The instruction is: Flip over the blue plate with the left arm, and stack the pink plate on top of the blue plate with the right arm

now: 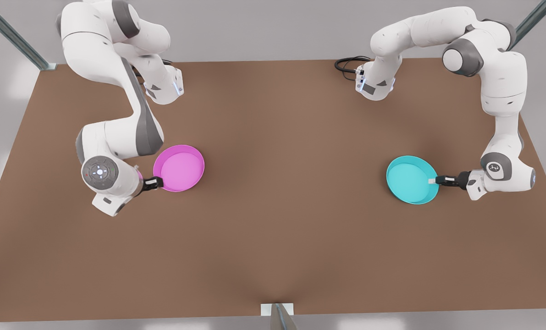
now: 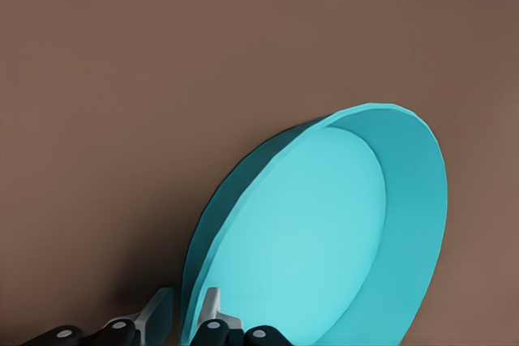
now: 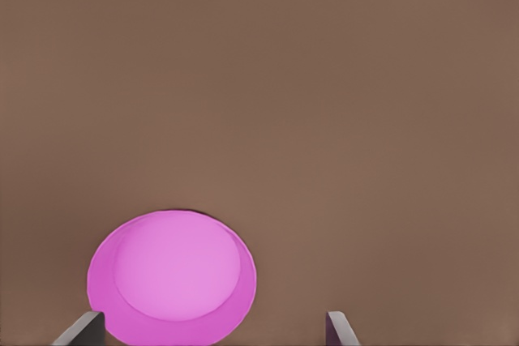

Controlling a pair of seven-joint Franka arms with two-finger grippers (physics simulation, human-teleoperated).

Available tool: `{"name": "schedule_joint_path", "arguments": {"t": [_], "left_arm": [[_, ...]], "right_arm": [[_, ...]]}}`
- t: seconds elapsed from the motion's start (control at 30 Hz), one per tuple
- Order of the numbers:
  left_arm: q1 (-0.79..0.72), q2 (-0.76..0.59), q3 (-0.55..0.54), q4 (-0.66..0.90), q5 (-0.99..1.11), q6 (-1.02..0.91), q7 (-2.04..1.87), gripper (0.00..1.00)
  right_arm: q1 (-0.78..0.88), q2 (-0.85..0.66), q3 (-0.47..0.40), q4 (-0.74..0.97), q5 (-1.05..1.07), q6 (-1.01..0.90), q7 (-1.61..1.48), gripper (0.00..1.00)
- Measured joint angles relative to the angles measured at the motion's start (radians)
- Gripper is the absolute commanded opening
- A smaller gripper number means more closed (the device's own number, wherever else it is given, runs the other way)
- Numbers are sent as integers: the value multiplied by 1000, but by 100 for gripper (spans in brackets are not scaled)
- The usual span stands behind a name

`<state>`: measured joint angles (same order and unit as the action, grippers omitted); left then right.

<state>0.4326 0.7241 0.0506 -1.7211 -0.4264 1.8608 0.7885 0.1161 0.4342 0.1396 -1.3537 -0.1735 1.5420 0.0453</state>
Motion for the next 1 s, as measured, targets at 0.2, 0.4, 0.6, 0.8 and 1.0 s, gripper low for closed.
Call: {"name": "schedule_joint_path", "arguments": {"t": [0.2, 0.4, 0.6, 0.8, 1.0], "left_arm": [[0, -2, 0, 0, 3, -5, 0, 36], [0, -2, 0, 0, 5, -6, 4, 30], [-2, -2, 0, 0, 6, -6, 6, 28], [-2, -2, 0, 0, 6, -14, 8, 25], [-2, -5, 0, 10, 15, -34, 18, 22]], "right_arm": [[2, 3, 0, 10, 8, 3, 96, 100], [85, -7, 2, 10, 3, -13, 139, 100], [49, -18, 0, 8, 76, -97, 141, 100], [81, -22, 12, 7, 80, -93, 212, 100], [41, -18, 11, -35, 139, -65, 212, 100]]}}
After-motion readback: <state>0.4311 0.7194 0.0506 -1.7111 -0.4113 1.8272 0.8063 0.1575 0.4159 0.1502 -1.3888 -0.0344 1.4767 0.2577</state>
